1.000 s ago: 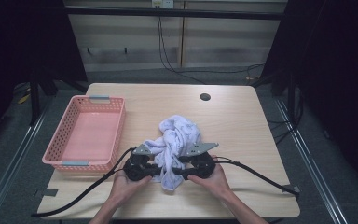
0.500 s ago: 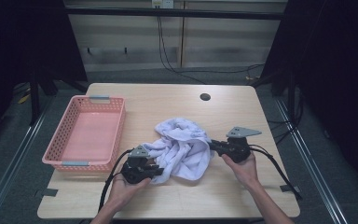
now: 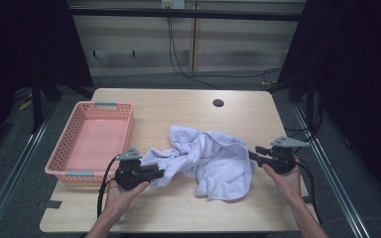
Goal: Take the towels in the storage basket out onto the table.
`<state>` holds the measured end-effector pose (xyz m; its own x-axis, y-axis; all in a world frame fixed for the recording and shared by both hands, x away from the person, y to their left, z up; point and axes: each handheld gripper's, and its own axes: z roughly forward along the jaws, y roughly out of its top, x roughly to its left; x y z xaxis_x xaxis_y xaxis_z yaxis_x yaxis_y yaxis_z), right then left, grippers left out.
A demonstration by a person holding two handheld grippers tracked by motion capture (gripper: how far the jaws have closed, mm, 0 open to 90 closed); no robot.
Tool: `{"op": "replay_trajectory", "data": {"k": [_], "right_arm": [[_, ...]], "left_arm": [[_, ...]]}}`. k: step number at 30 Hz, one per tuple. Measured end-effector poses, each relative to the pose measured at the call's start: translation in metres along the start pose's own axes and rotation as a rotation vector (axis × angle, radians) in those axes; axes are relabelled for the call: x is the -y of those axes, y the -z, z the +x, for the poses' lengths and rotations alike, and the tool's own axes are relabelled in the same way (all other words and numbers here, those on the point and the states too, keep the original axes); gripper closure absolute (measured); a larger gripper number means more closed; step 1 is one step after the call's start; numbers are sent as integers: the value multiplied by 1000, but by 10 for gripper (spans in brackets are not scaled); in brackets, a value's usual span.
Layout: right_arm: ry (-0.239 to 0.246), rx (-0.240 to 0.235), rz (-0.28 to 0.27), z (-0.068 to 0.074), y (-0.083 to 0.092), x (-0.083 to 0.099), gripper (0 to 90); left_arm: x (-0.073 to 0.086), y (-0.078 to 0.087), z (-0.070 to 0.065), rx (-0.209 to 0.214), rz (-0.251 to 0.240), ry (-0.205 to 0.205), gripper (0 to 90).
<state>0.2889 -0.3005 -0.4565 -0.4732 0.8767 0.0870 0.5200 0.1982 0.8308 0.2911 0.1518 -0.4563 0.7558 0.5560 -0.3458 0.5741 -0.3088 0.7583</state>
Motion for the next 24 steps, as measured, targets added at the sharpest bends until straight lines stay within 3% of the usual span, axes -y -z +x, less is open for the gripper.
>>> {"op": "replay_trajectory", "data": {"k": [3, 5, 7, 9, 12, 14, 15, 16, 19, 20, 21, 22, 24], "right_arm": [[53, -36, -26, 17, 20, -4, 493], [67, -102, -48, 31, 30, -2, 493], [76, -150, -33, 49, 32, 5, 493], [78, -223, -7, 68, 25, 11, 492], [141, -292, 26, 92, 12, 13, 475], [134, -331, 38, 102, 1, 11, 439], [134, -346, 41, 106, -5, 9, 430], [119, -377, 37, 109, -10, 7, 430], [122, -336, 57, 113, -28, 3, 417], [95, -353, 58, 112, -35, 2, 496], [82, -352, 63, 111, -43, 0, 652], [86, -329, 57, 109, -48, -1, 761], [82, -299, 71, 103, -50, -1, 832]], "left_arm": [[1, -9, -8, 17, 32, -26, 823], [2, -16, -13, 29, 49, -27, 823], [3, -29, -20, 42, 77, -34, 821], [4, -43, -31, 54, 109, -60, 820], [3, -58, -43, 73, 126, -87, 818], [3, -65, -48, 87, 133, -94, 815], [4, -67, -50, 65, 135, -108, 815], [4, -70, -51, 71, 135, -96, 808], [6, -72, -51, 108, 159, -102, 758], [6, -72, -50, 116, 156, -91, 723], [5, -70, -49, 118, 148, -85, 676], [4, -67, -49, 112, 136, -82, 629], [0, -51, -44, 113, 84, -76, 528]]}}
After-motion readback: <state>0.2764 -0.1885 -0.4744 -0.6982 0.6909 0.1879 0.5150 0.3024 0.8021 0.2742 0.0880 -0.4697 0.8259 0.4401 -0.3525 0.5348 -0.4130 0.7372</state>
